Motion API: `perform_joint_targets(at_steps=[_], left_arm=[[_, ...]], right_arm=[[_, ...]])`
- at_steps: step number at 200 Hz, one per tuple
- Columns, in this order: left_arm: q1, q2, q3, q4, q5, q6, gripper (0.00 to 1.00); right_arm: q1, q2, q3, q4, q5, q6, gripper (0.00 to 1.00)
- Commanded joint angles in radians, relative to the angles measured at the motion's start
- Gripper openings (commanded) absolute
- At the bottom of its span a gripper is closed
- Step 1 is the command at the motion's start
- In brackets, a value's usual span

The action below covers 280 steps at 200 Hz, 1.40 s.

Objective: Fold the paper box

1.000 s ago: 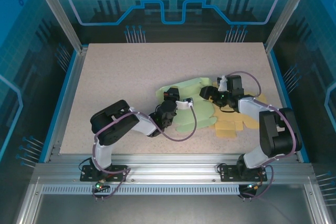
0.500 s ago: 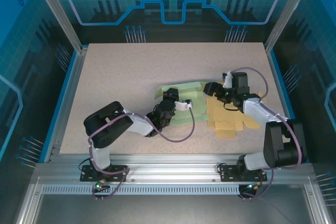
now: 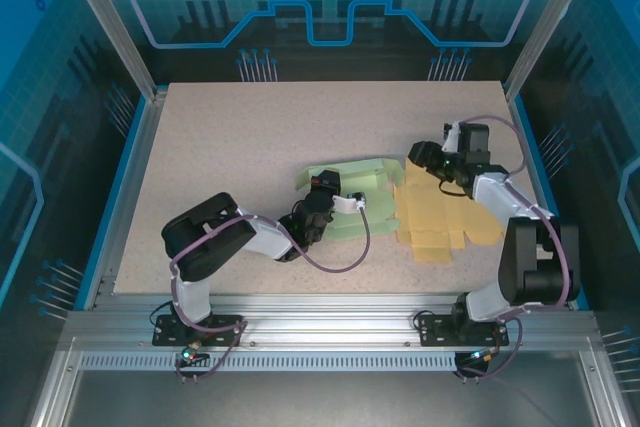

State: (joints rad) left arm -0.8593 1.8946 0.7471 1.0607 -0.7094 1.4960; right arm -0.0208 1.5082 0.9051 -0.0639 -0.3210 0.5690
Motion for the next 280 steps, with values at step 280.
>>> perform_joint_targets(at_steps=[280], left_arm=[[0.006,0.090,-0.016,0.089,0.027,0.031,0.00]], right_arm=[[0.018,0.208,0.125,-0.092,-0.080,-0.196,0.54]])
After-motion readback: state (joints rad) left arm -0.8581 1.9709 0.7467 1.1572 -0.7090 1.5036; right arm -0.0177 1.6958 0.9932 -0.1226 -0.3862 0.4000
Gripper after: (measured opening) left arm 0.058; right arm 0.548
